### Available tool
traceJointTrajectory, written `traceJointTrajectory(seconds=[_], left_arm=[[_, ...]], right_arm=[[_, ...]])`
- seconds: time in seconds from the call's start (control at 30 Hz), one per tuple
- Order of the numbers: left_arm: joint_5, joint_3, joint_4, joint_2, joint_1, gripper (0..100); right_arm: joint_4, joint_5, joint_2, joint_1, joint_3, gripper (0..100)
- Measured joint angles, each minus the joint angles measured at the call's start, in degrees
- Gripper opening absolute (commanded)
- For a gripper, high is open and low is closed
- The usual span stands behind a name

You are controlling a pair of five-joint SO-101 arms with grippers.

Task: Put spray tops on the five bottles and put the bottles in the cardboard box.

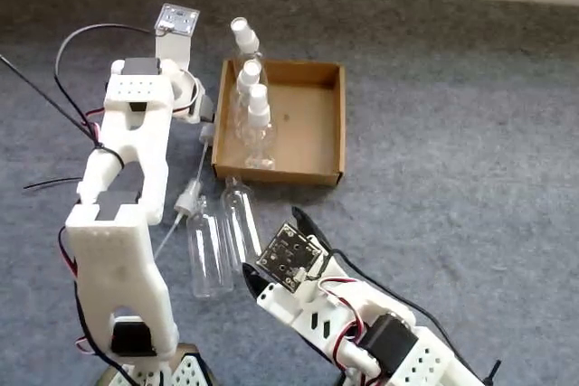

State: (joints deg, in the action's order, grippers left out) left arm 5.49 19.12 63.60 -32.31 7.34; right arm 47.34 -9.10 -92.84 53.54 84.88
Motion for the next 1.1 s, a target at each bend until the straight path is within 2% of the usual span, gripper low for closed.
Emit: traceJointTrajectory(seconds=[0.9, 1.1], left_arm=[[2.55, -0.18, 0.0, -3.6, -1.67, 24], [2.55, -0.18, 0.0, -3.78, 0.7, 24]], right_arm=[[0.0, 0.0, 0.0, -0.09, 0.0, 34.6], [0.0, 0.0, 0.0, -0.09, 0.0, 34.6]])
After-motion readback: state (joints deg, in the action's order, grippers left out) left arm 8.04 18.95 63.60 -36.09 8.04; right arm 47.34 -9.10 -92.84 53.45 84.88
